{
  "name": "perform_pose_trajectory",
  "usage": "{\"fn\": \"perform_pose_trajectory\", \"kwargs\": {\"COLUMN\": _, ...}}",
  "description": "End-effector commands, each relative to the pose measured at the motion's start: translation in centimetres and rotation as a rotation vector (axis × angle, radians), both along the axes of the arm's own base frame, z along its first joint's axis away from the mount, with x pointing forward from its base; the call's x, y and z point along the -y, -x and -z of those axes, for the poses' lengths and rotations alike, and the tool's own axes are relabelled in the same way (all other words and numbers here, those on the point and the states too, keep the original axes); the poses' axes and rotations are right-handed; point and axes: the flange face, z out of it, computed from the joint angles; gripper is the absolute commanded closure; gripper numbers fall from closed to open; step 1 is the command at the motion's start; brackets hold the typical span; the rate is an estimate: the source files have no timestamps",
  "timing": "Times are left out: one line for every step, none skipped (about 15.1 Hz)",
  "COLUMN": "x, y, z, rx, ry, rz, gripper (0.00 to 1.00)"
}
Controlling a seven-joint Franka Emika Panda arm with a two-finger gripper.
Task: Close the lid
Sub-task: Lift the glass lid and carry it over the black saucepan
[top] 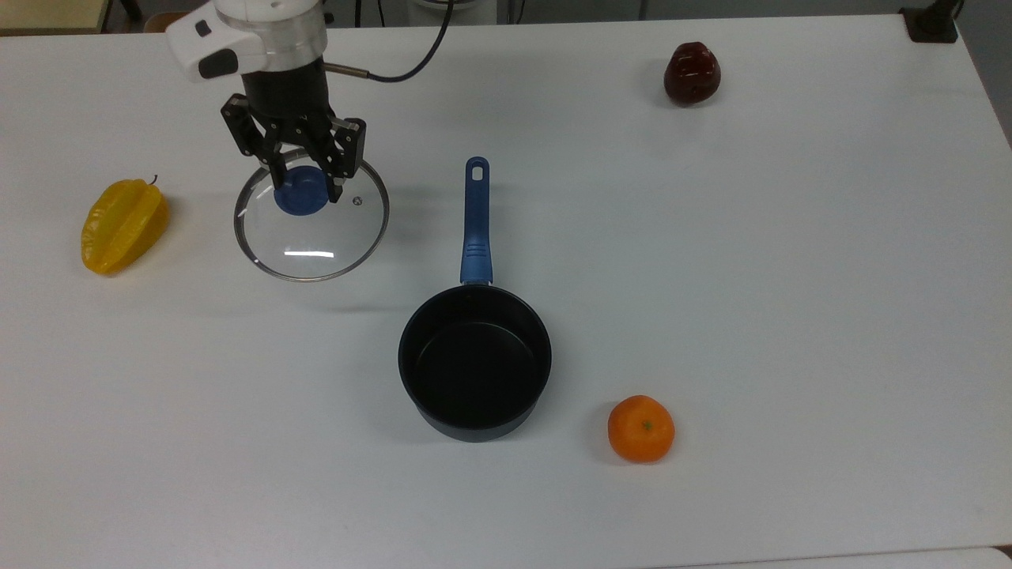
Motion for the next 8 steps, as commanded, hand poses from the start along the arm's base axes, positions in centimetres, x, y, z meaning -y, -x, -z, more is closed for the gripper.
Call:
{"fn": "perform_pose_trajectory", "kwargs": {"x": -4.6, "y": -4.0, "z": -3.9, "rx": 0.033, "ry": 0.000, "rz": -0.058, "gripper": 0.43}}
{"fn": "perform_pose_trajectory", "kwargs": {"x": -6.9, "y": -5.0, "z": -4.3, "rx": 0.052, "ry": 0.008, "rz": -0.100, "gripper": 0.43}}
{"fn": "perform_pose_trajectory", "kwargs": {"x": -9.3, "y": -5.8, "z": -4.0, "rx": 0.065, "ry": 0.017, "rz": -0.139, "gripper": 0.43}}
{"fn": "perform_pose_trajectory", "kwargs": {"x": -10.1, "y": -6.4, "z": -4.3, "rx": 0.084, "ry": 0.023, "rz": -0.156, "gripper": 0.43}}
{"fn": "perform_pose_trajectory", "kwargs": {"x": -10.7, "y": -6.9, "z": -4.2, "rx": 0.101, "ry": 0.025, "rz": -0.175, "gripper": 0.43}}
{"fn": "perform_pose_trajectory", "kwargs": {"x": -11.3, "y": -7.4, "z": -4.1, "rx": 0.129, "ry": 0.028, "rz": -0.196, "gripper": 0.43}}
{"fn": "perform_pose_trajectory", "kwargs": {"x": -12.2, "y": -7.6, "z": -4.0, "rx": 0.155, "ry": 0.032, "rz": -0.228, "gripper": 0.43}}
{"fn": "perform_pose_trajectory", "kwargs": {"x": -13.3, "y": -8.0, "z": -3.1, "rx": 0.171, "ry": 0.041, "rz": -0.267, "gripper": 0.43}}
